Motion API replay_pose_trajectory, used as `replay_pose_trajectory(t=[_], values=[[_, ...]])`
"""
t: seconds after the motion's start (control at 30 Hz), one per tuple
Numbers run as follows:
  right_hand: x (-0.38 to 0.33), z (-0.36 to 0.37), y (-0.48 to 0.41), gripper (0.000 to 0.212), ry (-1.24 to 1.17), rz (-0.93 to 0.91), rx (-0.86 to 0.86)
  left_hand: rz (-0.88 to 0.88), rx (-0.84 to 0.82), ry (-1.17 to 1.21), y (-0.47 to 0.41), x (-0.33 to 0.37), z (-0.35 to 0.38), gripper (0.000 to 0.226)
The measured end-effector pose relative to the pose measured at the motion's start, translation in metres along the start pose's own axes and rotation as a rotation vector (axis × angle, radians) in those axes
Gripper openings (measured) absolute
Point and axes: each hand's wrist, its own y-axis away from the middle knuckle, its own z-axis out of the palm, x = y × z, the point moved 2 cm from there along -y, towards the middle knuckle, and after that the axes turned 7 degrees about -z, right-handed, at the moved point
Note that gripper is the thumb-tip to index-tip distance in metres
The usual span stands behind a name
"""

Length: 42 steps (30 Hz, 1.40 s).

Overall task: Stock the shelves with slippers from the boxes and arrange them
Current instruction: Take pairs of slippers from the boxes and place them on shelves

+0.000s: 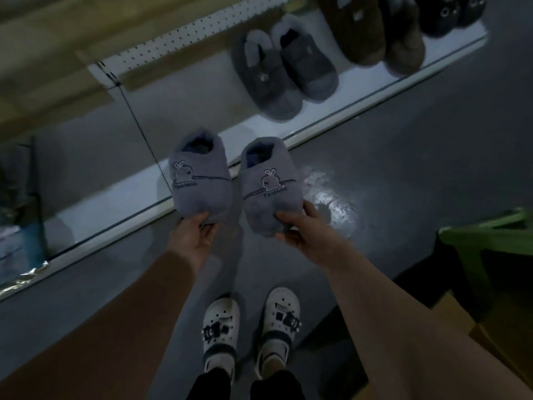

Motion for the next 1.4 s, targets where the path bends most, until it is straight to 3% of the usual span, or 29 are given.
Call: replay_pose_trajectory(t=[0.17,0.33,0.6,0.73,0.93,1.07,1.2,1.3,1.4], values=[[-0.013,0.015,-0.064,0.053,0.078,-0.066,-0.02,0.114,0.015,0.069,-0.054,0.034,0.013,0.035],[-0.026,0.042,-0.131,0.048,0.099,-0.144,-0.032,0.138,0.04,0.145,-0.102,0.06,0.02,0.018],[-0.056,0.116,-0.225,0.045,0.176,-0.212,-0.074,0.148,0.068,0.146,-0.149,0.066,0.004,0.022],[-0.068,0.14,-0.258,0.057,0.226,-0.336,-0.046,0.145,0.043,0.131,-0.163,0.058,0.002,0.049],[-0.053,0.13,-0.256,0.066,0.349,-0.33,-0.102,0.147,0.058,0.087,-0.17,0.059,0.012,0.064],[-0.043,0.106,-0.235,0.066,0.41,-0.266,-0.042,0.101,0.076,-0.092,-0.16,0.055,0.014,0.037],[-0.03,0.086,-0.205,0.067,0.38,-0.221,-0.08,0.048,0.108,-0.099,-0.134,0.05,0.019,0.032],[-0.031,0.075,-0.169,0.075,0.216,-0.256,-0.099,0.022,0.117,-0.163,-0.11,0.048,0.024,0.021],[-0.039,0.073,-0.13,0.06,0.235,-0.271,-0.059,0.079,0.135,-0.289,-0.079,0.048,0.035,0.017]])
